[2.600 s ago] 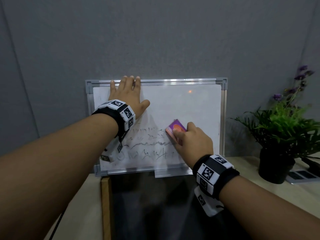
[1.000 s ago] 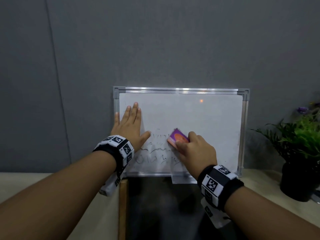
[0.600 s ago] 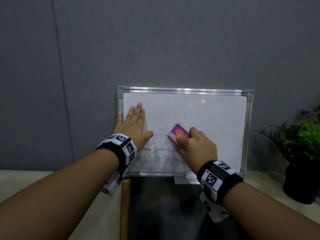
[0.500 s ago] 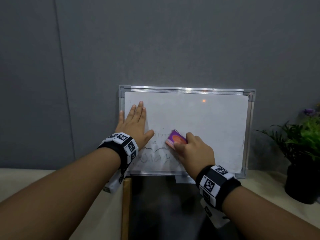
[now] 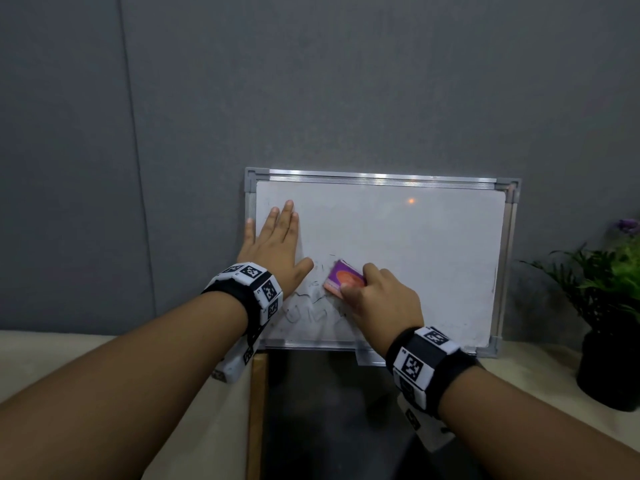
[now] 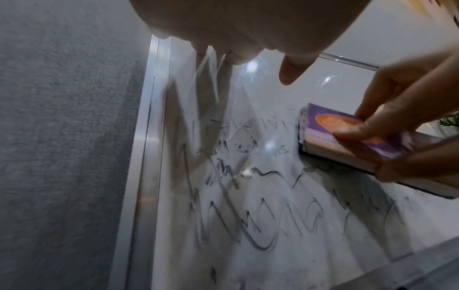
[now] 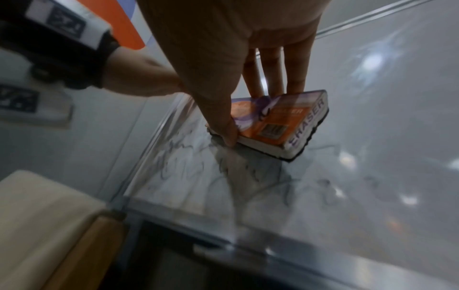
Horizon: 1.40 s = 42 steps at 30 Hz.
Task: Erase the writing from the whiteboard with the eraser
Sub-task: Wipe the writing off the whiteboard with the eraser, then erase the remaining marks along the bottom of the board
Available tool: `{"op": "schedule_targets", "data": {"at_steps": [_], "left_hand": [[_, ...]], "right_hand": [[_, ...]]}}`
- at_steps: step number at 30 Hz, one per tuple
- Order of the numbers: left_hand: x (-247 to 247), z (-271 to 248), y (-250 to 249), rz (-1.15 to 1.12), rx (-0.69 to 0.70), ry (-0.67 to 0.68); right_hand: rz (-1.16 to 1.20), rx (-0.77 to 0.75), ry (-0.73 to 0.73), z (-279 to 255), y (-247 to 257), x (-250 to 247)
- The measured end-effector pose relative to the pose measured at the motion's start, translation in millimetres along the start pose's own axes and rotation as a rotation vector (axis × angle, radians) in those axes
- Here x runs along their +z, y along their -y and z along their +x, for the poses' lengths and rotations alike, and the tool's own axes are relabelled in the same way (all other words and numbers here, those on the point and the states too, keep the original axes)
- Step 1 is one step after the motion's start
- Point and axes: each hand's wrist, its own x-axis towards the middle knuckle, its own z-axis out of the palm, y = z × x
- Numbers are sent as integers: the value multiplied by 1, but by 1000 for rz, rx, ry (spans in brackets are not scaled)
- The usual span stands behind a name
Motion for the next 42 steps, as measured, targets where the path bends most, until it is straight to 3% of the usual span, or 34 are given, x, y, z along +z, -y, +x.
{"op": "schedule_targets", "data": {"at_steps": [6,10,15,22,26,31,35,39,42], "left_hand": [[1,1,1,1,9,-1],[1,1,0,-6,5,-4],[1,1,1,-7,12,-2],[2,1,2,-25,21,-21],[3,-3,-6,-18,8,-32],[8,-20,-29,21,222,-121],[27,-29,-43,-161,390,-153],[34,-29,-49,-346,394,-197],[36,-27,-51,-359,391,-194]], "right_hand": [[-11,39,-69,4,-25,-11],[-20,52,-16,21,-7,-13],[-26,-37,51,8,10,-4],[-40,47,-10,16,-9,-16],[-17,-14,37,22,9,-14],[6,-104,44,5,13,-6],[65,-96,-10,-1,2,-2],[150,-123,-76,-6,-4,2],[188,-113,-97,-10,-9,4]]}}
